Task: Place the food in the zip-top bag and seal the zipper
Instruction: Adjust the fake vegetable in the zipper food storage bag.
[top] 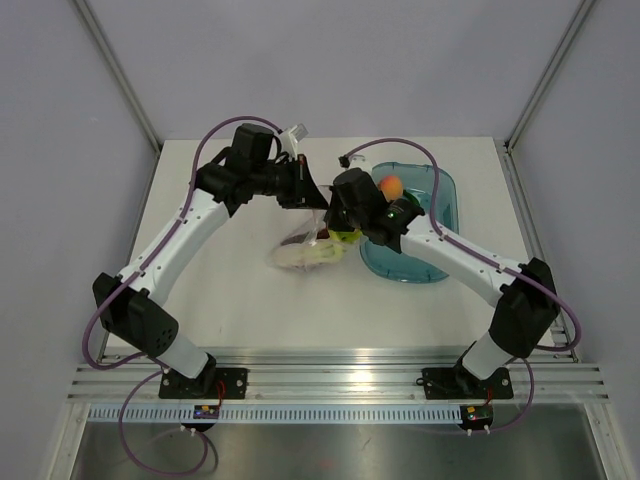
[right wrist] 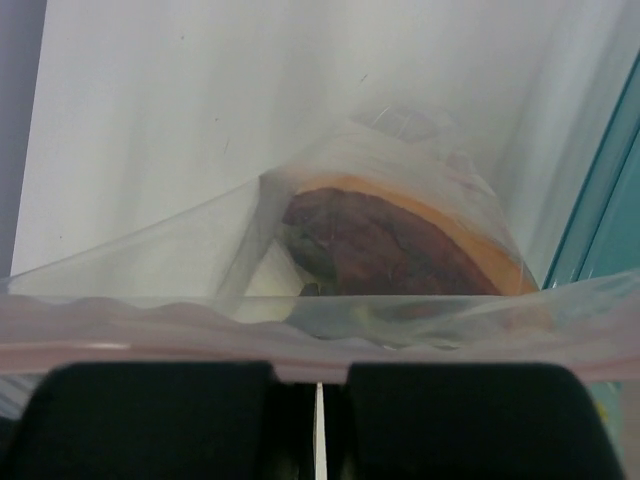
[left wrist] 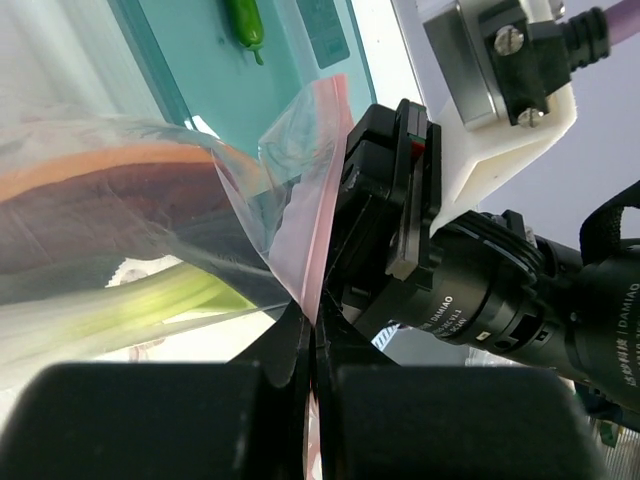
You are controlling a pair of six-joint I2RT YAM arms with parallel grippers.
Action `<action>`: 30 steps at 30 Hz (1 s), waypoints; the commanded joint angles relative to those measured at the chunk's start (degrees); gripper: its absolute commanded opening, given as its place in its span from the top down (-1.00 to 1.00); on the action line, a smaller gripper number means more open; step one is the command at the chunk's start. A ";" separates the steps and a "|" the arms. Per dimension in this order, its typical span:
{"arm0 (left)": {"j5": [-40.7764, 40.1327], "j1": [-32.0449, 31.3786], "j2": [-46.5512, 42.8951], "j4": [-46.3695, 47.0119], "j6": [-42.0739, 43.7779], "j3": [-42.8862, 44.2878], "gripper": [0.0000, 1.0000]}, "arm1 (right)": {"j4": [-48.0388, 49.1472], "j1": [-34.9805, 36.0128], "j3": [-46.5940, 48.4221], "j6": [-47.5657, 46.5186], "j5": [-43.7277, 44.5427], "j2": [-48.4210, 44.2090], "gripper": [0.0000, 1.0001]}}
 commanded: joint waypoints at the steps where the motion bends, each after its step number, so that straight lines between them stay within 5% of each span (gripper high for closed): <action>1: 8.28 -1.11 -3.45 6.63 -2.28 0.48 1.00 | 0.94 -0.25 1.71 -0.32 5.33 3.72 1.00; 13: 9.25 -1.11 -4.60 6.89 -2.37 -0.75 1.00 | -2.13 -4.56 2.32 1.27 1.67 3.74 0.99; 23: 7.23 -1.11 -3.81 8.12 -3.25 -1.98 1.00 | -4.77 -4.47 2.33 -1.46 -1.60 -14.89 0.04; 30: 7.14 -1.19 -3.54 8.13 -3.25 -1.63 1.00 | -7.85 -6.57 -3.56 0.47 4.29 -22.02 -0.18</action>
